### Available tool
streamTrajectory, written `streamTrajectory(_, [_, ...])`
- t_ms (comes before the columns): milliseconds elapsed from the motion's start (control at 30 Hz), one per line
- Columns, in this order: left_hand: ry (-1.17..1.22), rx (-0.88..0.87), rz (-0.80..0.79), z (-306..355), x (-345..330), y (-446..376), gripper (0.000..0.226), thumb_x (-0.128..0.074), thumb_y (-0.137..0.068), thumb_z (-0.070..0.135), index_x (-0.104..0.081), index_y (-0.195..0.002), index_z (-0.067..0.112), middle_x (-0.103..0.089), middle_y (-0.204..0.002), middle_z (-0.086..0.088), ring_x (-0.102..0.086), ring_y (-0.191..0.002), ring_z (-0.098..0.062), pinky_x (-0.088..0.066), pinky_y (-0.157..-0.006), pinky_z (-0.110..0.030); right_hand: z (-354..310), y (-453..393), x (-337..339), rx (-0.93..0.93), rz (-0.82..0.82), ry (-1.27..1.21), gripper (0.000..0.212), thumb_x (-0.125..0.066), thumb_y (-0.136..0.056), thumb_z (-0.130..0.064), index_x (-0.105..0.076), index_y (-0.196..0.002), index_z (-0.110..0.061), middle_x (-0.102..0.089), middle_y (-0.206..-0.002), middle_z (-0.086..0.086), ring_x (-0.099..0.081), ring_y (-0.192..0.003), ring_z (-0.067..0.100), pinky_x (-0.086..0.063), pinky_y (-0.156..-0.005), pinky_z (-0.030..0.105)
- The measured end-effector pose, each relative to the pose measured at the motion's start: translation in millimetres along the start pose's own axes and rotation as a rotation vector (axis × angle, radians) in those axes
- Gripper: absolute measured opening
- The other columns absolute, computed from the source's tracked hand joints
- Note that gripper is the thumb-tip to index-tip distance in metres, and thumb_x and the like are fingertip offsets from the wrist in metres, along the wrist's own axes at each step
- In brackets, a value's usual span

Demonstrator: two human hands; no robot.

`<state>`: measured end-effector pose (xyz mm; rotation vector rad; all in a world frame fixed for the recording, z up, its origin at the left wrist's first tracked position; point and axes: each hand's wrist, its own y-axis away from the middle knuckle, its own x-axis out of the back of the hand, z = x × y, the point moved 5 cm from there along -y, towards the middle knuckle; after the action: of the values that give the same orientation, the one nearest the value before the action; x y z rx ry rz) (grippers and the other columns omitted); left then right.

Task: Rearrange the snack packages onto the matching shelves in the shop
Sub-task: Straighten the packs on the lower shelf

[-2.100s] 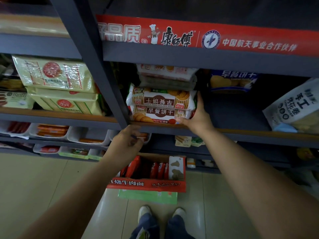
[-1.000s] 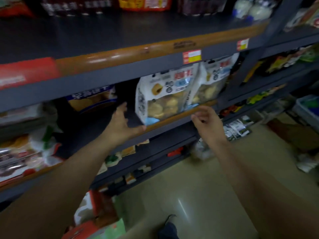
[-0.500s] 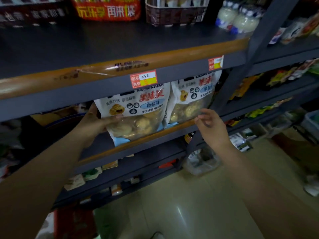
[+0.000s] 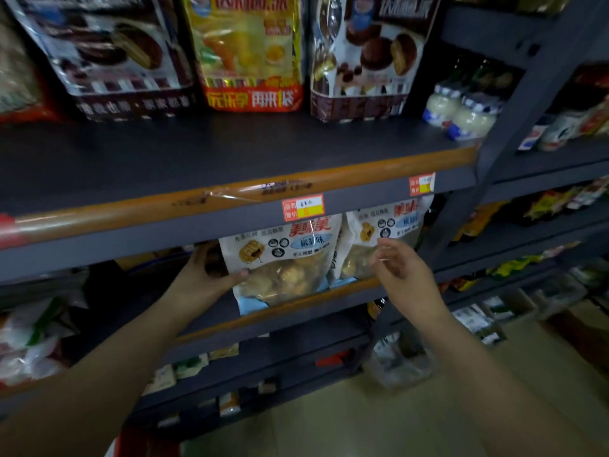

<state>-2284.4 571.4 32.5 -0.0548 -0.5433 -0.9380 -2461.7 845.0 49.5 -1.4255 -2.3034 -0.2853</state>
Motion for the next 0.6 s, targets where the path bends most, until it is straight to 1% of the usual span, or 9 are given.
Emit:
streamTrajectory(67, [-0.229,0.011,0.020,8.6,10.4,29.4,0.055,-0.072,-0.075,0.047,-0.049,-0.120,0.026,-0.061,-0.105,0.008,-0.059,-0.092,-0.008,-0.050,-0.082,-0.030,-20.6,8.3,14.4,0.071,0.028,0.022,0.027,-0.060,-0.091,-0.021,-0.057,-0.118,-0.026,-0.066,-0.097,-0.012,-0.061,-0.092,-0.001,-0.046,-0.079,0.014])
streamTrajectory(100, [-0.350,-0.019,-0.025,17.3,13.6,47.7,0.040,-0.069,-0.079,0.042,-0.052,-0.111,0.027,-0.061,-0.097,0.008,-0.059,-0.083,-0.004,-0.051,-0.075,-0.027,-31.9,12.3,23.2,0.103,0.052,0.029,0.022,-0.060,-0.091,-0.022,-0.060,-0.112,-0.029,-0.067,-0.096,-0.012,-0.061,-0.089,-0.002,-0.048,-0.077,0.015])
streamTrajectory(167, [-0.463,-0.167,-0.131,48.1,16.6,83.9,0.019,-0.066,-0.083,0.034,-0.054,-0.097,0.036,-0.061,-0.090,0.013,-0.059,-0.080,-0.002,-0.051,-0.067,-0.019,-58.5,18.9,40.7,0.174,0.101,0.015,0.015,-0.061,-0.091,-0.021,-0.063,-0.102,-0.030,-0.068,-0.092,-0.010,-0.062,-0.083,-0.002,-0.050,-0.072,0.014])
streamTrajectory(233, [-0.458,-0.355,-0.118,89.0,25.3,112.5,0.018,-0.067,-0.083,0.030,-0.057,-0.093,0.041,-0.065,-0.089,0.015,-0.058,-0.088,0.003,-0.048,-0.066,-0.013,-89.4,20.9,54.5,0.256,0.145,-0.008,0.011,-0.060,-0.091,-0.020,-0.063,-0.099,-0.027,-0.068,-0.088,-0.008,-0.063,-0.080,0.001,-0.051,-0.069,0.012])
streamTrajectory(300, [-0.382,-0.497,0.004,130.7,41.1,128.2,0.016,-0.067,-0.082,0.028,-0.060,-0.092,0.038,-0.062,-0.097,0.025,-0.060,-0.087,0.003,-0.048,-0.067,-0.013,-121.8,18.9,61.2,0.330,0.162,-0.006,0.009,-0.059,-0.092,-0.023,-0.062,-0.099,-0.027,-0.067,-0.085,-0.005,-0.064,-0.076,0.005,-0.054,-0.067,0.018])
streamTrajectory(367, [-0.316,-0.606,0.116,161.5,57.4,132.7,0.014,-0.066,-0.081,0.028,-0.062,-0.092,0.036,-0.065,-0.093,0.023,-0.062,-0.084,0.001,-0.049,-0.068,-0.013,-151.8,13.2,61.9,0.384,0.160,0.003,0.011,-0.059,-0.092,-0.025,-0.061,-0.102,-0.026,-0.065,-0.085,-0.005,-0.063,-0.076,0.006,-0.055,-0.065,0.023])
streamTrajectory(433, [-0.299,-0.669,0.191,183.5,69.7,129.4,0.017,-0.067,-0.082,0.023,-0.062,-0.094,0.034,-0.067,-0.085,0.015,-0.062,-0.086,0.001,-0.048,-0.071,-0.012,-178.6,5.6,58.8,0.424,0.143,0.015,0.015,-0.059,-0.092,-0.025,-0.060,-0.106,-0.025,-0.063,-0.087,-0.007,-0.060,-0.079,0.002,-0.052,-0.066,0.018])
streamTrajectory(500, [-0.300,-0.692,0.233,198.9,78.0,120.4,0.019,-0.067,-0.083,0.019,-0.060,-0.097,0.031,-0.065,-0.090,0.015,-0.059,-0.090,0.000,-0.048,-0.073,-0.012,-199.5,-4.8,54.3,0.450,0.120,0.058,0.019,-0.060,-0.091,-0.026,-0.058,-0.110,-0.026,-0.063,-0.088,-0.011,-0.058,-0.079,-0.001,-0.047,-0.066,0.012])
streamTrajectory(600, [-0.347,-0.688,0.251,212.0,85.2,108.6,0.022,-0.065,-0.085,0.021,-0.057,-0.104,0.029,-0.062,-0.096,0.014,-0.058,-0.088,0.000,-0.046,-0.072,-0.011,-217.0,-22.7,49.6,0.441,0.089,0.138,0.029,-0.062,-0.090,-0.029,-0.056,-0.118,-0.025,-0.063,-0.094,-0.010,-0.057,-0.083,-0.001,-0.042,-0.068,0.010])
